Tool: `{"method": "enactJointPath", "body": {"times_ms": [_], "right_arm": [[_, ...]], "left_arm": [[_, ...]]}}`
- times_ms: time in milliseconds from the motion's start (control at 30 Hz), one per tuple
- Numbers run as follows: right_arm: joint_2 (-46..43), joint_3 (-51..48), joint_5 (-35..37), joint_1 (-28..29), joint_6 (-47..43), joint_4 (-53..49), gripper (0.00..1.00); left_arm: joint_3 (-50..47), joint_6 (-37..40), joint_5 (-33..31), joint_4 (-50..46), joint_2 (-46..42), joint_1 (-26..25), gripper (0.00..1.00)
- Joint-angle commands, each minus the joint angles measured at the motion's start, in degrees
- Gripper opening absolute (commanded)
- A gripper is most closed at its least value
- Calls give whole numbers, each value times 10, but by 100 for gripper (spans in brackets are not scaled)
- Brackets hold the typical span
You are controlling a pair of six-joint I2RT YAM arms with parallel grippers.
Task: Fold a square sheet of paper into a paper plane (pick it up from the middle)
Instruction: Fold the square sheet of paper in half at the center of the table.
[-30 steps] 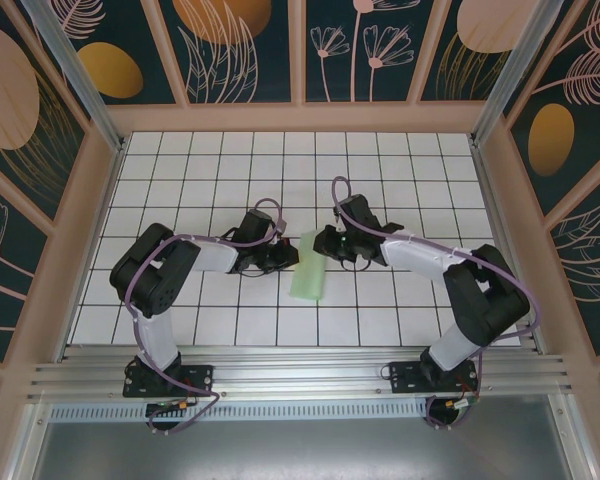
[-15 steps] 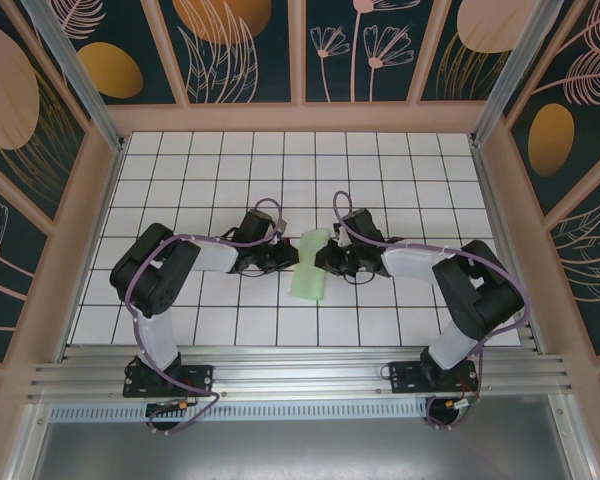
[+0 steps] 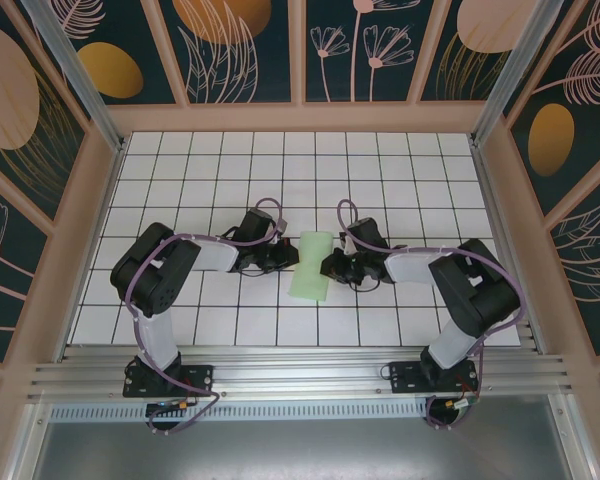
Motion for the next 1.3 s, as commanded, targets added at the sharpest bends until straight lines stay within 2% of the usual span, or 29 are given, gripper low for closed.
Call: {"method": "enactJointPath", "body": {"times_ms": [0, 300, 600, 933, 1067, 1267], "right_arm": [[19, -20, -4, -3, -2, 12, 14], [-11, -16, -2, -3, -4, -7, 14], [-46, -27, -70, -3, 30, 57, 14], [2, -72, -56, -3, 33, 71, 12], [-14, -66, -40, -3, 21, 41, 12], [-51, -47, -64, 5, 26, 38, 12]], "left_arm": [[-4, 25, -49, -52, 44, -1, 0], [-3, 27, -51, -56, 44, -1, 0], [-2, 29, -49, -56, 43, -1, 0], [0, 30, -49, -56, 45, -1, 0], [0, 30, -49, -58, 45, -1, 0], [0, 31, -49, -58, 44, -1, 0]]}}
